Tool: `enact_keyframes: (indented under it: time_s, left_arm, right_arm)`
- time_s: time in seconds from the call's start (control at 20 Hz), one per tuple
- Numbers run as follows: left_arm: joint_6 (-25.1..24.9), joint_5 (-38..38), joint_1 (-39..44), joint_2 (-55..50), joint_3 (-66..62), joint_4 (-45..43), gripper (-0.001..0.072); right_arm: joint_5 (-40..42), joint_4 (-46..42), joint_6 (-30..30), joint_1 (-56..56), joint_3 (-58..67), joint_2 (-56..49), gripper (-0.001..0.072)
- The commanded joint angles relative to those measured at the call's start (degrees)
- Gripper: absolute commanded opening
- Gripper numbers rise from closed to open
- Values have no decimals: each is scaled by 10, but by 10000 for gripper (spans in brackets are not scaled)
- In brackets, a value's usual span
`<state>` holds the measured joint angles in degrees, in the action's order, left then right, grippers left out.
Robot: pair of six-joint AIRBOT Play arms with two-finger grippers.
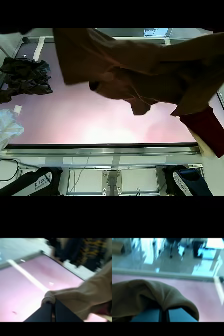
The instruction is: Fold the shirts.
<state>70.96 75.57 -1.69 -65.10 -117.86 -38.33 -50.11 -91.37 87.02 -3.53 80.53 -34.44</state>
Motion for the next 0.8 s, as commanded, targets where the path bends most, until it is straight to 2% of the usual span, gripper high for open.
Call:
enact_keyframes:
  time_s: [0.0,0.15,0.3,0.45,0.6,0.65,0.7,0.75]
  left_arm:
    - [120,-40,-2,46,4,-228,9]
    - [185,-62,-2,32,99,-326,8]
    - [191,-124,12,-30,176,-323,9]
    - [188,-223,49,-144,198,-339,9]
    - [214,-362,72,-258,198,-332,10]
    - [217,-405,78,-290,198,-315,22]
    - [217,-442,82,-313,197,-286,209]
    - [217,-473,82,-328,197,-253,544]
  right_arm:
    - [37,-23,0,3,-2,-17,27]
    - [-45,24,-5,3,-2,-146,26]
    - [-128,152,-52,2,-3,-308,28]
    - [-47,268,-89,-2,-6,-445,29]
    - [93,287,-89,-19,-6,-537,35]
    - [144,291,-89,-24,-6,-556,95]
    - [189,294,-88,-26,-6,-565,271]
    - [235,297,-89,-27,-5,-568,423]
